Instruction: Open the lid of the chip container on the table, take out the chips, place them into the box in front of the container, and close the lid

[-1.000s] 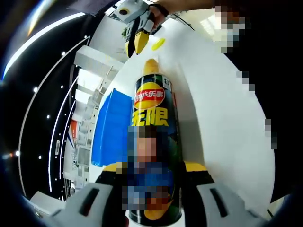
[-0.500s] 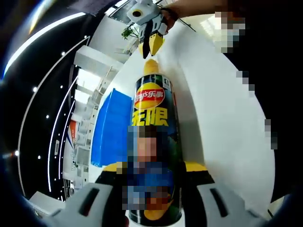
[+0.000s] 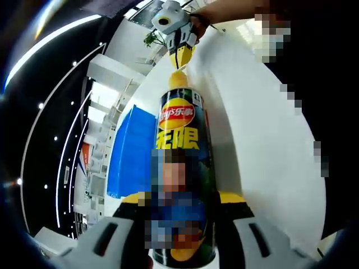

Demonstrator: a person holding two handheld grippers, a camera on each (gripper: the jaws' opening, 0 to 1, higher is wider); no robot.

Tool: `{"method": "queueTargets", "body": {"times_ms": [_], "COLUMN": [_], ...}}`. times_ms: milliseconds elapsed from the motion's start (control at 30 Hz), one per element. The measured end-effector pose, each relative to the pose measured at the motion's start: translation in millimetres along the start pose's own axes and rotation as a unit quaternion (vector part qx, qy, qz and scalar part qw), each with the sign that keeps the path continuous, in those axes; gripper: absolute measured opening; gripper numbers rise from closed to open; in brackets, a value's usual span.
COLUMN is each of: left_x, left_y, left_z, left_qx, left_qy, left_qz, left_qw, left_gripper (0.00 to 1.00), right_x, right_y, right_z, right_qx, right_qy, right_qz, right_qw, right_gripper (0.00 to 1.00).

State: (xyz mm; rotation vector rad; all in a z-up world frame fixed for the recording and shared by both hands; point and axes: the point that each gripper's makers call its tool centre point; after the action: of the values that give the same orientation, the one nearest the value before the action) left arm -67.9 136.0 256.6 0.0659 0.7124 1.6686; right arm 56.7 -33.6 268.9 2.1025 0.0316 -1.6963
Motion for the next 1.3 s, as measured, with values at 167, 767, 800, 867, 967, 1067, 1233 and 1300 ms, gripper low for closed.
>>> {"method": "queueTargets", "body": {"times_ms": [167,767,800,867,967,1067,1233,1300], "left_x": [-0.1,-3.2,-3.1,-3.0,-2.9,-3.2,-3.3,-3.4], "left_y": [0,-2,-2,-2,-2,-2,-2,-2], "left_z": [0.0,0.4,0.6,0.6,0.6,0.5,0.3,0.3], "left_qx": [0.001,0.002,0.002,0.002,0.002,0.001,0.001,0.001], "left_qy": [0.0,-0.006,-0.006,-0.005,-0.005,-0.005,-0.005,-0.005], "left_qz": [-0.001,-0.008,-0.008,-0.008,-0.009,-0.009,-0.009,-0.009], "left_qw": [1.0,0.9999,0.9999,1.0,0.9999,0.9999,0.9999,0.9999], "left_gripper": [0.45,0.45,0.45,0.45,0.45,0.45,0.45,0.45], "right_x": [2.0,-19.5,-20.3,-21.7,-23.6,-25.6,-29.1,-30.4], "right_y": [-5,-39,-40,-43,-46,-50,-59,-61], "right_z": [4,14,14,15,17,18,21,22], "right_qx": [-0.012,-0.058,-0.059,-0.061,-0.064,-0.067,-0.074,-0.076], "right_qy": [0.004,0.034,0.035,0.037,0.039,0.041,0.044,0.044], "right_qz": [0.004,-0.004,-0.003,-0.002,-0.002,-0.002,-0.004,-0.005], "right_qw": [0.9999,0.9978,0.9977,0.9974,0.9972,0.9969,0.9963,0.9961], "right_gripper": [0.01,0.01,0.01,0.01,0.01,0.01,0.01,0.01]}}
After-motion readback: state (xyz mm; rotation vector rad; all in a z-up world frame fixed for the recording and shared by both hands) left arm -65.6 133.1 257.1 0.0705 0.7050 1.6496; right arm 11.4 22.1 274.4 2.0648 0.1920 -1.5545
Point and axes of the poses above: the point that each gripper's makers call its tool centre point, and the gripper's own axes: y roughly backward along the fingers, z roughly to its left, x roughly out of its underside, and after that the axes turned 9 degrees about -x, right-handed
